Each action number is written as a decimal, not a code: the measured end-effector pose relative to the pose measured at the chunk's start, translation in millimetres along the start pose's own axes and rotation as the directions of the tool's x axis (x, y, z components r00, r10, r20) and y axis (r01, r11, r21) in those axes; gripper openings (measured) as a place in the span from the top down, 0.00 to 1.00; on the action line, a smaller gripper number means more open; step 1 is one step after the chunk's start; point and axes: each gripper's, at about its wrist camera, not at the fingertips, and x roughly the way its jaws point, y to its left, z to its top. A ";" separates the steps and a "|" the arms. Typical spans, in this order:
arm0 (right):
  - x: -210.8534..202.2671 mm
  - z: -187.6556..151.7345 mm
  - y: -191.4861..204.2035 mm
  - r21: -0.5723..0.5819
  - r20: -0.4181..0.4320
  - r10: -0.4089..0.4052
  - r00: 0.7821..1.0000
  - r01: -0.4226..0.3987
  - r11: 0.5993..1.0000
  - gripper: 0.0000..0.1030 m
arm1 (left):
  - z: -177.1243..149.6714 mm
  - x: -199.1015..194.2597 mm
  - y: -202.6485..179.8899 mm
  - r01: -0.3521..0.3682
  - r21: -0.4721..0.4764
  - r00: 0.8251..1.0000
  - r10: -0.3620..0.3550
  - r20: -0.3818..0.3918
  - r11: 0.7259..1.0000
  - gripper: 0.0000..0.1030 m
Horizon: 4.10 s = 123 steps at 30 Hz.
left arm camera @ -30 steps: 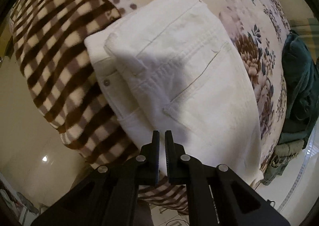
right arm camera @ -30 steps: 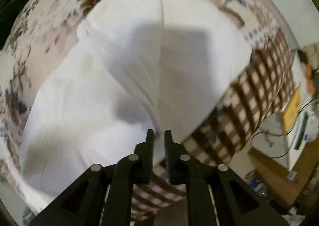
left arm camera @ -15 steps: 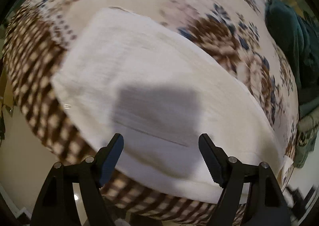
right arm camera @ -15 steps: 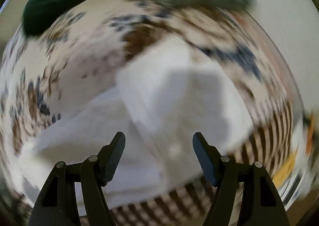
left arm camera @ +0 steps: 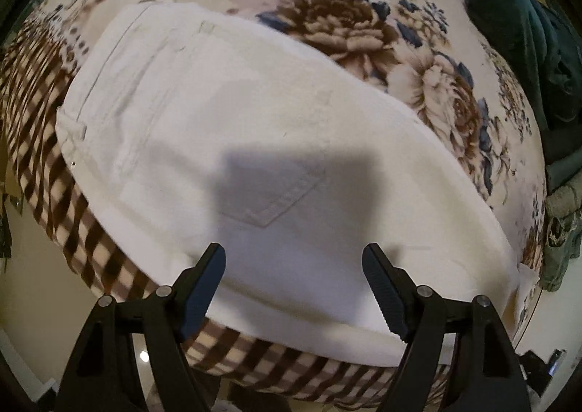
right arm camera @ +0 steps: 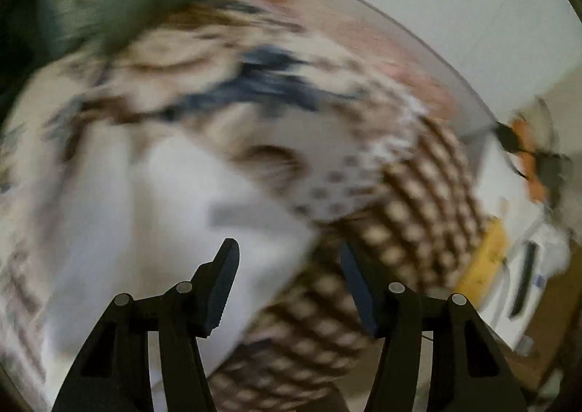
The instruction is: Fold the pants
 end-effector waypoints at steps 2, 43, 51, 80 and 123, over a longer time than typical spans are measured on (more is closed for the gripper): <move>-16.7 -6.6 41.7 -0.126 0.039 0.088 0.995 -0.083 0.989 0.32 | -3.1 -0.6 -0.8 -0.020 0.011 1.000 0.020 0.004 1.000 0.26; 61.6 -212.0 157.6 0.163 -0.444 0.465 0.766 -0.441 0.882 0.43 | 28.6 -13.2 158.1 0.037 -0.329 0.999 -0.031 0.024 0.944 0.26; 54.4 -238.3 180.2 0.051 -0.383 0.373 0.845 -0.383 0.922 0.74 | 53.8 8.2 197.0 0.128 -0.462 0.992 -0.107 0.070 0.878 0.54; 46.9 -247.8 173.5 0.018 -0.428 0.352 0.833 -0.382 0.924 0.69 | 84.0 11.2 200.4 0.234 -0.413 0.970 -0.179 0.166 0.880 0.64; 60.8 1.9 -68.8 0.273 0.035 0.350 0.936 -0.346 0.898 0.89 | -34.6 13.4 -109.9 0.052 0.316 0.999 -0.049 -0.018 0.947 0.21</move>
